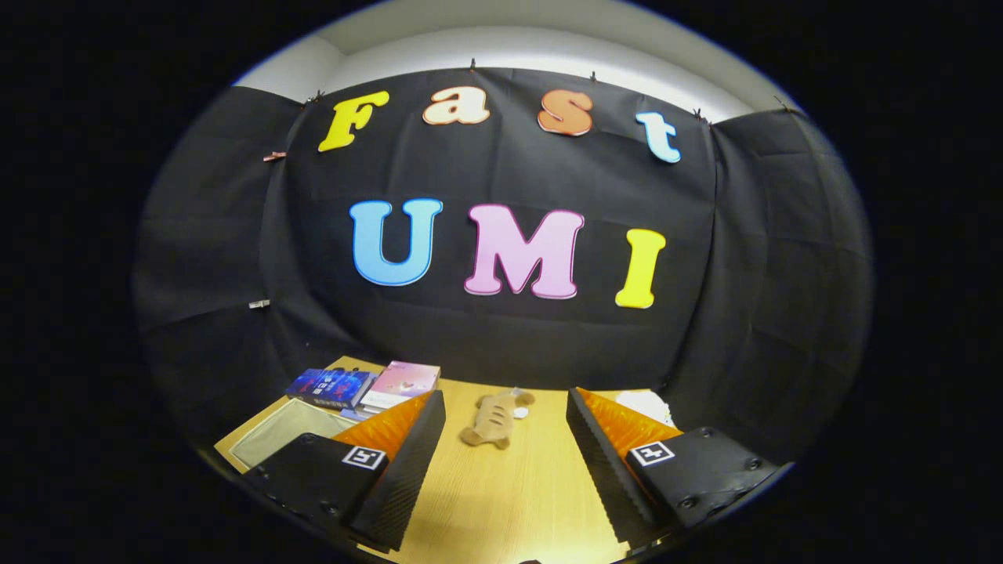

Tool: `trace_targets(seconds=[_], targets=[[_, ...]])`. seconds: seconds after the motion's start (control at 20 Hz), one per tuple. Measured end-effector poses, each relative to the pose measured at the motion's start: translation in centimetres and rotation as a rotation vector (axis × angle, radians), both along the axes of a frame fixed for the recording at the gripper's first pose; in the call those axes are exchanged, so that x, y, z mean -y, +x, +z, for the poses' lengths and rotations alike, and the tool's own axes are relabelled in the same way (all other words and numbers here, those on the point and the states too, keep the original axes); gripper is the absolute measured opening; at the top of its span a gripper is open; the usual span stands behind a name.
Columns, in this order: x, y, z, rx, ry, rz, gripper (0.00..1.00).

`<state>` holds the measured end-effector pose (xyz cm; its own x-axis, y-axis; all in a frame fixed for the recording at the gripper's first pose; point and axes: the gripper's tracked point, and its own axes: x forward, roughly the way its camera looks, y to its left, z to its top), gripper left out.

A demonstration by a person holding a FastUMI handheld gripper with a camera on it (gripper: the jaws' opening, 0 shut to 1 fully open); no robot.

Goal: Open the storage box then place both shoes into the box .Put the left shoe in first, then the right shoe, with the right side of both shoes facing outward in a uniform manner.

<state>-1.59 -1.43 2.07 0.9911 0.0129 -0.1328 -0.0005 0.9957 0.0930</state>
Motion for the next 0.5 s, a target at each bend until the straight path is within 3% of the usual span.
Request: trace_targets(seconds=[0.5], targets=[[1.7,-2.1,2.5,0.116,-0.045,-0.111,0.98]])
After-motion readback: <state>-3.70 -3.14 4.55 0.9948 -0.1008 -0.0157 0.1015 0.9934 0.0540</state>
